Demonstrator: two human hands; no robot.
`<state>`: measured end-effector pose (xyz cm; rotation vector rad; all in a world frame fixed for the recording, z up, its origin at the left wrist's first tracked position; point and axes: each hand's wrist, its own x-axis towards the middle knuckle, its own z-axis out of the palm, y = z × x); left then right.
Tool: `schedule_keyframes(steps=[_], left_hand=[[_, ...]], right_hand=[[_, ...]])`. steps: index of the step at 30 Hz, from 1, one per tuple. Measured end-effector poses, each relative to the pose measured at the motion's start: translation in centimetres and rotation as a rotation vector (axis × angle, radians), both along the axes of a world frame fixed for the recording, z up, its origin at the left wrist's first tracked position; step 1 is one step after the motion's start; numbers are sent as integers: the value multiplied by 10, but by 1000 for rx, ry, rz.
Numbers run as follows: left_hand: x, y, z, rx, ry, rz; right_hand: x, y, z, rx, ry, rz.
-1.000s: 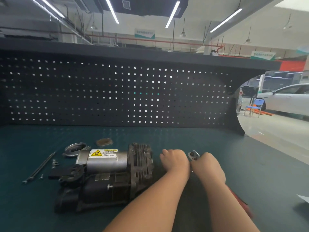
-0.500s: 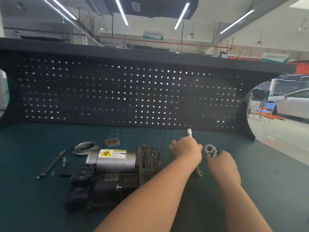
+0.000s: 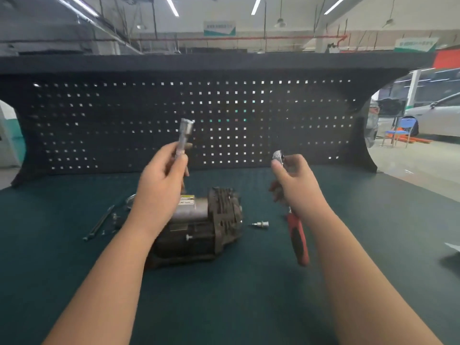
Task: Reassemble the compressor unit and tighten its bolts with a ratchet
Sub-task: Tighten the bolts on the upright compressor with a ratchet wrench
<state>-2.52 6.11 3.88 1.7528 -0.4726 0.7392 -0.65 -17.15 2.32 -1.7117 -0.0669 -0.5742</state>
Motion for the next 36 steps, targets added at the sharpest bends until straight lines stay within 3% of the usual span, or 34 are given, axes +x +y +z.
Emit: schedule_keyframes(steps=[5,7,10,22,27,32,36], left_hand=[[0,-6,-22,582,21,176],[1,-14,-24,669,11,197],[4,-17,-29,654,14,201],[12,-11,-37,385,69,117],[11,-11,-38,402,66,98],[10,-8,-35,472,3,79],[7,-11,-36,413,2,24]], right_hand=[[-12,19,1,130,-26,293],[-12,21,0,206,-18,397],[-13,21,1,204,-9,475],[-16,24,1,128,48,438],[-15,22,3,214,186,446],[-20,13,8,317,436,619],[-22,17,10,398,508,694]])
